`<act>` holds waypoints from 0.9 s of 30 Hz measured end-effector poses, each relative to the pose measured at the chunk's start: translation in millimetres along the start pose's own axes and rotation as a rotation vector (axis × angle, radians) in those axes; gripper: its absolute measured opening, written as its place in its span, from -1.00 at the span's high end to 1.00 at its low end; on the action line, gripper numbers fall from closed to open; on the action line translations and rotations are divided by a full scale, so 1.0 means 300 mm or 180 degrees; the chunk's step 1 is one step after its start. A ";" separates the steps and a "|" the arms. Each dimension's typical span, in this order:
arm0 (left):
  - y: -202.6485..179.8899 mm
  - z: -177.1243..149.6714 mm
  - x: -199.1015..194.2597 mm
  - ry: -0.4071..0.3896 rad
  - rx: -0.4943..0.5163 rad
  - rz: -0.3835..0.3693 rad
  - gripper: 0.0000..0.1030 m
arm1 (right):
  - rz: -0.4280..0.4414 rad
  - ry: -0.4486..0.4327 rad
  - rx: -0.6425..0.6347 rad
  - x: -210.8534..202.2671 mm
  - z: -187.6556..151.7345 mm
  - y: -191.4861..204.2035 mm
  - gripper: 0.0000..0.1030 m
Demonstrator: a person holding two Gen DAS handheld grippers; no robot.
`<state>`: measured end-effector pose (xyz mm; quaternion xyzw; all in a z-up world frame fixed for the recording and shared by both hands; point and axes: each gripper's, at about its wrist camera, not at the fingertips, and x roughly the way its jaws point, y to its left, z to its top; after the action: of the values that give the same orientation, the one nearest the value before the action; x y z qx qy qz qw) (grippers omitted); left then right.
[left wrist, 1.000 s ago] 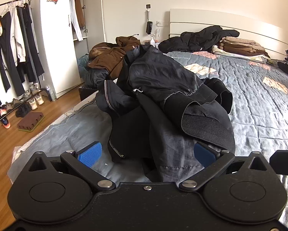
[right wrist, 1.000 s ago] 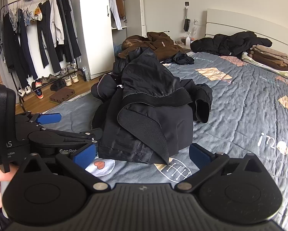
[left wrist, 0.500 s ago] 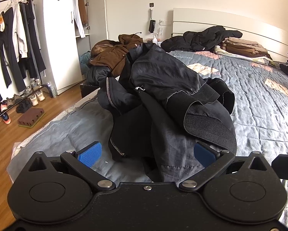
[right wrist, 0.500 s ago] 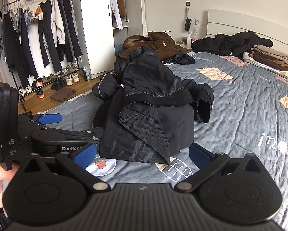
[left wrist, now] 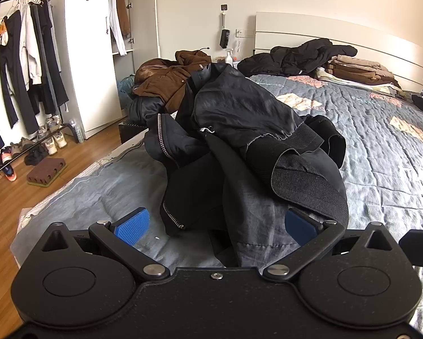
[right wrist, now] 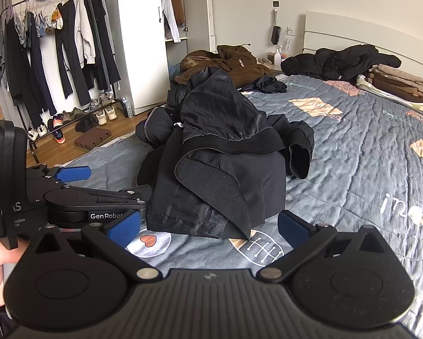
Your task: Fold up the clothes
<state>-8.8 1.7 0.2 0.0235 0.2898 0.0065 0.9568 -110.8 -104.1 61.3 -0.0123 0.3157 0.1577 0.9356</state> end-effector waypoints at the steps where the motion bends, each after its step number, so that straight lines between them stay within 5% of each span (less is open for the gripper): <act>1: 0.000 0.000 0.001 0.0002 -0.0002 0.0002 -1.00 | 0.0000 0.0000 -0.0003 0.000 0.000 0.001 -1.00; 27: -0.006 0.001 0.005 -0.0011 0.0018 -0.0003 -1.00 | 0.0086 0.0067 0.0154 0.009 -0.003 -0.021 -1.00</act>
<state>-7.5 -0.2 -0.3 0.0261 0.2883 0.0052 0.9572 -107.2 -109.4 58.5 0.0130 0.3294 0.1624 0.9300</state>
